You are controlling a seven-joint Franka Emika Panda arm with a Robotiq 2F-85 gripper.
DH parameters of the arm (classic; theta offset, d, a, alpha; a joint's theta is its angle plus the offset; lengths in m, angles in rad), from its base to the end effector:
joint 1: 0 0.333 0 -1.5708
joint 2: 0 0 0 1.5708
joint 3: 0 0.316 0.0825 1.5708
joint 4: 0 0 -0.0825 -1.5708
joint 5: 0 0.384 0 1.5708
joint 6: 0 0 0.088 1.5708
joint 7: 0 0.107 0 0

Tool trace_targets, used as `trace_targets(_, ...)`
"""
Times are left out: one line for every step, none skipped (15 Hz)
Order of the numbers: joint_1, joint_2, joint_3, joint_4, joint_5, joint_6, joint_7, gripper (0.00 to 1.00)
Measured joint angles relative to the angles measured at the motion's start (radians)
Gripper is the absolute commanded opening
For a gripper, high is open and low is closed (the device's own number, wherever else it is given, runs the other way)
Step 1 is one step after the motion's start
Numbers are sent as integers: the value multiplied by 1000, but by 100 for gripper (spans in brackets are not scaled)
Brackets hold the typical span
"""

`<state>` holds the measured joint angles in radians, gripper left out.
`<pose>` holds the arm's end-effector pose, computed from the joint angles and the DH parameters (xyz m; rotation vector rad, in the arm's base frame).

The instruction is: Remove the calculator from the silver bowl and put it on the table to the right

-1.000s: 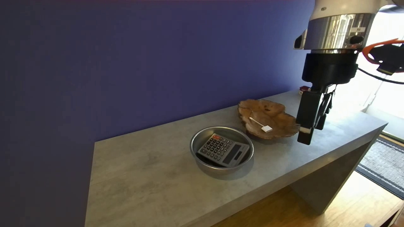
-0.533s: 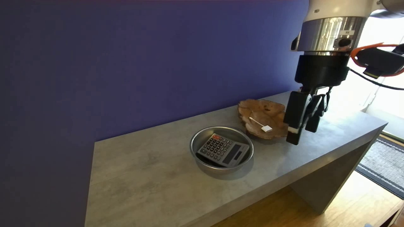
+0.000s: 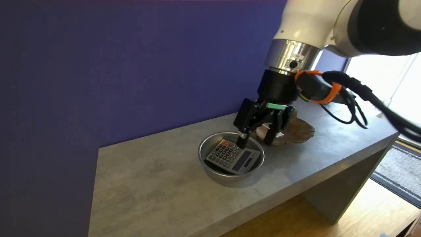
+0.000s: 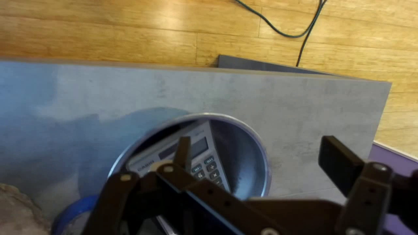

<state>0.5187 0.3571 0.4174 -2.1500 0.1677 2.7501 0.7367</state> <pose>0.3623 0.4713 0.2733 -2.7976 -0.0134 -0.0154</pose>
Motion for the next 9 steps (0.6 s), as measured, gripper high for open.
trace_targets(19, 33, -32, 37, -29, 6, 0, 100)
trace_targets(39, 60, -66, 69, -57, 6, 2, 100)
trace_targets(54, 82, -95, 96, -76, 6, 3, 100)
trace_targets(62, 98, -110, 115, -83, 6, 3, 100)
trace_targets(65, 106, -115, 125, -85, 6, 3, 100)
trace_targets(67, 108, -117, 128, -85, 6, 3, 100)
trace_targets(68, 109, -118, 128, -84, 10, -2, 100)
trace_targets(63, 113, -116, 128, -76, 17, -23, 100)
trace_targets(50, 120, -109, 128, -61, 21, -69, 100)
